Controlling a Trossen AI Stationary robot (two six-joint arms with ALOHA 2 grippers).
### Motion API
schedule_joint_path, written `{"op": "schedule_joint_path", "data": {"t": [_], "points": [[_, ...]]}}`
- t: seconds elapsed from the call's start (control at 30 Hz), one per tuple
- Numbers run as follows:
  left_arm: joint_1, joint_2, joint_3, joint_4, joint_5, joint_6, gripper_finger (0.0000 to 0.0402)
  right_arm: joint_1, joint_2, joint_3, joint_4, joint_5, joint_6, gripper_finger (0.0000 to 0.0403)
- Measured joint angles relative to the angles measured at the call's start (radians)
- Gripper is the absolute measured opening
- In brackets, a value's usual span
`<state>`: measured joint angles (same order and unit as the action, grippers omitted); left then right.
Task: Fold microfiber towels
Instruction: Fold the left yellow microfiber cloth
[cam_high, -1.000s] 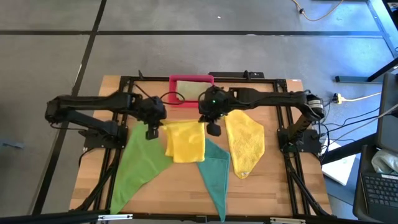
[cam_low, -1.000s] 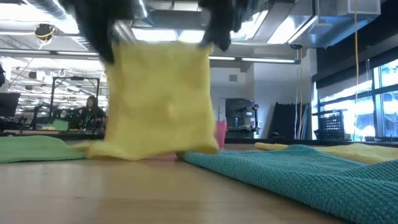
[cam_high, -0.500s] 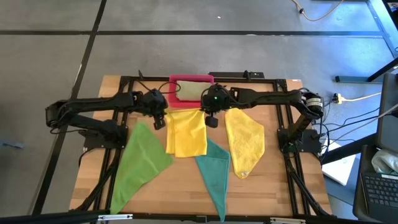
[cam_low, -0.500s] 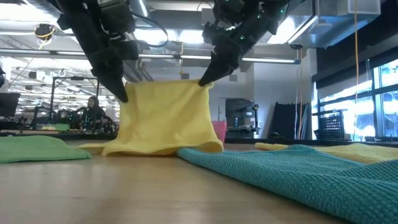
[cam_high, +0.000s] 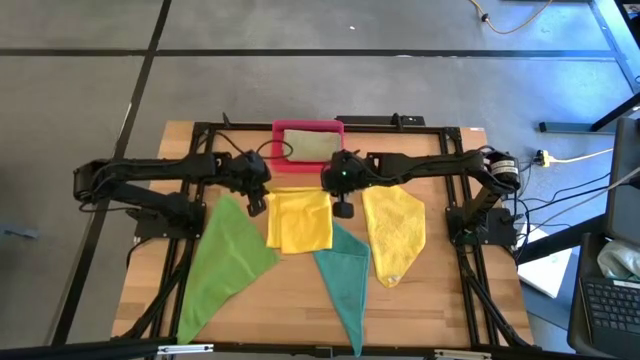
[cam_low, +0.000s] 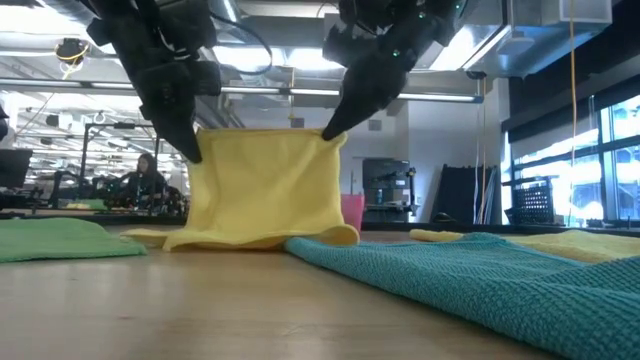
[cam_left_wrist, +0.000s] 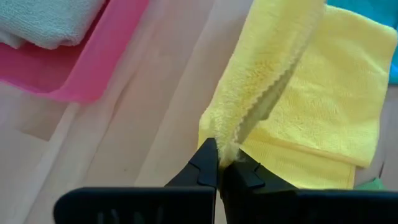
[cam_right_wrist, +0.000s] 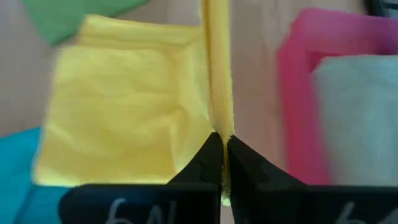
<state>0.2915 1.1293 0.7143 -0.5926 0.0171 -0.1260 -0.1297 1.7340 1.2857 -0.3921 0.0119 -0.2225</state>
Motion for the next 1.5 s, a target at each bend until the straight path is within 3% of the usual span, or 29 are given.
{"op": "schedule_joint_path", "data": {"t": [0.1, 0.23, 0.3, 0.6, 0.9, 1.07, 1.33, 1.5], "points": [[-0.029, 0.000, 0.000, 0.000, 0.004, -0.006, 0.0000, 0.002, 0.000, 0.000, -0.005, 0.020, 0.011, 0.0012], [-0.087, 0.000, 0.000, -0.004, 0.027, -0.054, 0.0000, 0.006, 0.000, 0.000, -0.019, -0.208, 0.066, 0.0012], [-0.124, 0.000, 0.000, -0.004, 0.032, -0.095, 0.0000, 0.022, 0.007, 0.000, -0.023, -0.268, 0.087, 0.0012], [-0.322, 0.004, 0.000, 0.004, 0.066, -0.254, 0.0000, 0.113, 0.019, 0.002, -0.037, -0.318, 0.113, 0.0012], [-0.455, 0.112, 0.001, 0.102, 0.074, -0.285, 0.0004, 0.176, 0.130, 0.000, -0.049, -0.320, 0.138, 0.0031], [-0.513, 0.189, 0.001, 0.155, 0.125, -0.294, 0.0038, 0.184, 0.145, 0.000, -0.041, -0.329, 0.207, 0.0067], [-0.554, 0.235, 0.000, 0.074, 0.106, -0.316, 0.0111, 0.184, 0.145, 0.000, -0.044, -0.355, 0.220, 0.0127], [-0.554, 0.226, 0.000, 0.073, 0.121, -0.337, 0.0121, 0.185, 0.145, 0.000, -0.057, -0.396, 0.222, 0.0140]]}}
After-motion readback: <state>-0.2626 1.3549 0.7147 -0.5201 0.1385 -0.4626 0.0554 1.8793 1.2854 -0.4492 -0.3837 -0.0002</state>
